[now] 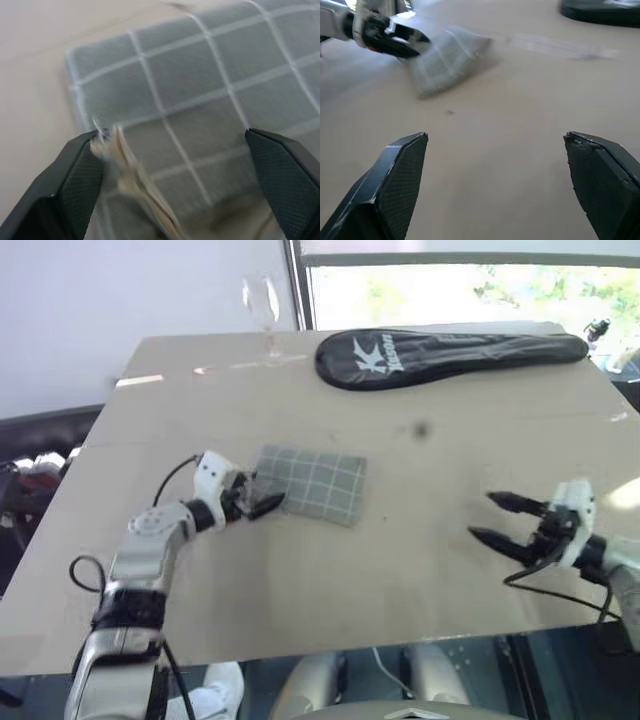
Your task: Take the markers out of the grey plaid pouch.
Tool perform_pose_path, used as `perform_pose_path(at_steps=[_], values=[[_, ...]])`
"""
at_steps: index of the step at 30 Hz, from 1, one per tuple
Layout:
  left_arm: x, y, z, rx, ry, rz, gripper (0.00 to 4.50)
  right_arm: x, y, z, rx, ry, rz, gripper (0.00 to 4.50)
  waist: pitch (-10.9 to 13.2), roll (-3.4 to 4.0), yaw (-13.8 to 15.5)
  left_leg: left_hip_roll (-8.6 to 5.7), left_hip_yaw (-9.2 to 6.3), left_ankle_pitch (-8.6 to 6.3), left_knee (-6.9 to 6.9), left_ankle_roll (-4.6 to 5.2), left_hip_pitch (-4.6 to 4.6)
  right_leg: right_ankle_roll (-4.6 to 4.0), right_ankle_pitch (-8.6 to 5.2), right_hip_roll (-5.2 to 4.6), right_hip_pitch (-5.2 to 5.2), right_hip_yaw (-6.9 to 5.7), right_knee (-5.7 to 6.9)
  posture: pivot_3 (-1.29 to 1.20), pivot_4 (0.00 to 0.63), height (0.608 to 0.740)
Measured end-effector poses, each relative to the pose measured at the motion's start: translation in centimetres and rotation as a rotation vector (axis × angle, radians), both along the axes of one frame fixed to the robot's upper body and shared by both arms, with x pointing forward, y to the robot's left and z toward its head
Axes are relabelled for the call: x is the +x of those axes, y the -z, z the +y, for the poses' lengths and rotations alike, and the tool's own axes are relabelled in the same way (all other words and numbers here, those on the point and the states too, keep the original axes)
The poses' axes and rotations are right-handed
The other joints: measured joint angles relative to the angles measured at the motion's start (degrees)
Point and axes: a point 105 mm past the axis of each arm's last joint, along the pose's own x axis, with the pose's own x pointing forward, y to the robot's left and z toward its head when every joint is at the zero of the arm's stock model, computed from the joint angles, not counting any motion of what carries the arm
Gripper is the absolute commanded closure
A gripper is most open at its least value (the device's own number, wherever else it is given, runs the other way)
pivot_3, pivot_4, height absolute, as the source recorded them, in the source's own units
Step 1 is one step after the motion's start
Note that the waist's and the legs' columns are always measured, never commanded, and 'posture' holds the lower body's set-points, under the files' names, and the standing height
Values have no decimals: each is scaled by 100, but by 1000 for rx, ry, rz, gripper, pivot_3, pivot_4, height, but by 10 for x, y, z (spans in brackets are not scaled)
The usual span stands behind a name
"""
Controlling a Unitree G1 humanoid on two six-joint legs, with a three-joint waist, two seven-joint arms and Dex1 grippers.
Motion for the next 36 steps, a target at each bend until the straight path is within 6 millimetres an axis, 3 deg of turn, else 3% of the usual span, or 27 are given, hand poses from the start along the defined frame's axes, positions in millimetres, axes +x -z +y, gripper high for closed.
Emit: perform_pose_path(at_steps=[6, 13, 16, 22, 26, 31, 36], values=[[-18, -1, -29, -23, -140, 49, 0, -7, -7, 46, 59, -108, -22, 64, -1, -4, 76, -3, -1, 0, 2, -1, 2, 0, 0, 0, 2, -5, 2, 0, 150, 740], [-26, -7, -54, -136, -379, 146, 0, -9, -12, 56, 50, -145, -38, 64, -3, -15, 145, -3, 0, 1, 9, -1, -1, 1, 0, 3, 1, -26, 2, 0, 150, 740], [-45, -6, -72, -140, -314, 201, 0, -9, -12, 53, 31, -145, -36, 64, -3, -14, 137, -3, 4, 0, 8, -2, 1, 0, 0, 4, 2, -23, 2, 0, 150, 740], [-73, -9, -88, -159, -126, 271, 0, -7, -12, 51, 24, -149, -35, 64, -1, -18, 140, -1, 4, 1, 9, -4, 3, -1, -1, 6, 3, -24, 5, 0, 150, 740], [-89, -20, -81, -100, 29, 226, 0, -6, -14, 49, 24, -141, -45, 64, 1, -17, 136, 0, 4, 2, 4, -6, 2, -3, -1, 6, 0, -23, 1, 0, 150, 740], [-87, -62, -60, 81, 187, -124, 0, -6, -14, 48, 27, -142, -49, 64, 2, -14, 144, -1, 5, 1, -1, -7, 4, -3, -1, 0, 9, -20, -17, 0, 150, 740], [-81, -49, -29, 421, 328, -321, 0, -7, -15, 47, 37, -144, -50, 64, 3, -12, 146, 0, 4, 2, -27, -7, 5, -5, -1, -1, 3, -15, -29, 0, 150, 740]])
